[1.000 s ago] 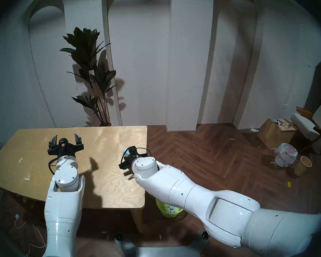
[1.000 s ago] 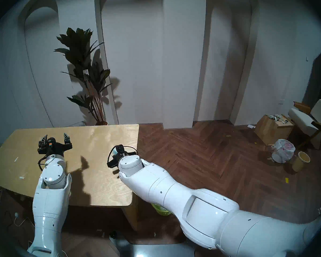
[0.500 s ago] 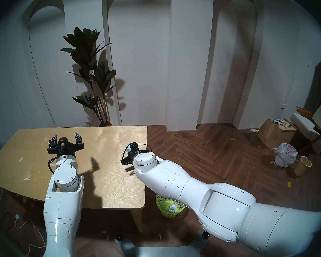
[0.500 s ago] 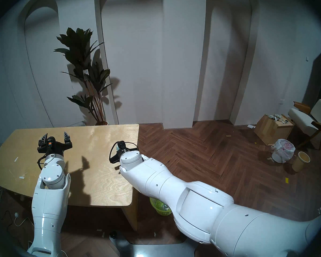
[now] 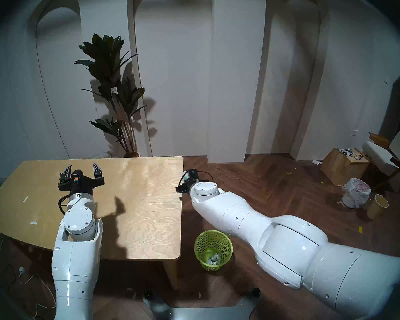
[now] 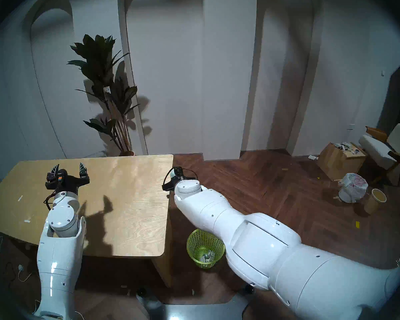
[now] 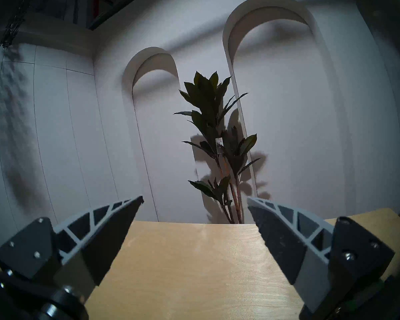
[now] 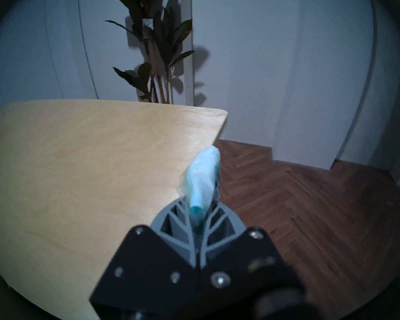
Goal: Put the trash into the trash bin on the ground
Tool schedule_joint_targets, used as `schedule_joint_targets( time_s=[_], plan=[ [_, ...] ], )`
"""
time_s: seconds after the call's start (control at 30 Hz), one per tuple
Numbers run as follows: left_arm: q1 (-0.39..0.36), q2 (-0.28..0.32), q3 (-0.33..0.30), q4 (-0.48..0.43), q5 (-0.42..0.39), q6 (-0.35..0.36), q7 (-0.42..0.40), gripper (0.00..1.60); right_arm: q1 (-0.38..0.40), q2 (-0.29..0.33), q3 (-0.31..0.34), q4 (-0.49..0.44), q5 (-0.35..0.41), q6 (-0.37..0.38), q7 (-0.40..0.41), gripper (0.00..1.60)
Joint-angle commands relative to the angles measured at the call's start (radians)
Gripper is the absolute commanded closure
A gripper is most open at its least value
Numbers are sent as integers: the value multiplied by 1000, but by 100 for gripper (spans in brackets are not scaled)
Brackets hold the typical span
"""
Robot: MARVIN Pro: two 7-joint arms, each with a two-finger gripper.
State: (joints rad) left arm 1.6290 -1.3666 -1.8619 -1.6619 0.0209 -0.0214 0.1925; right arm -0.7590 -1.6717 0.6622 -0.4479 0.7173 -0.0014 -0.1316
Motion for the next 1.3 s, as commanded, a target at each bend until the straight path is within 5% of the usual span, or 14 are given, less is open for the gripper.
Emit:
schedule_joint_targets(
  time_s=[0.0,0.47,1.27],
  plan=[
    [26,3,-8,-73,-20,2,-23,0,-3,24,28,35,10,-123,42,160],
    [68,8,-24,-125,-66,25,-66,0,-62,11,32,159,20,-291,86,160],
    [81,13,-35,-146,-105,65,-100,0,-53,-28,39,261,39,-283,92,160]
  ],
)
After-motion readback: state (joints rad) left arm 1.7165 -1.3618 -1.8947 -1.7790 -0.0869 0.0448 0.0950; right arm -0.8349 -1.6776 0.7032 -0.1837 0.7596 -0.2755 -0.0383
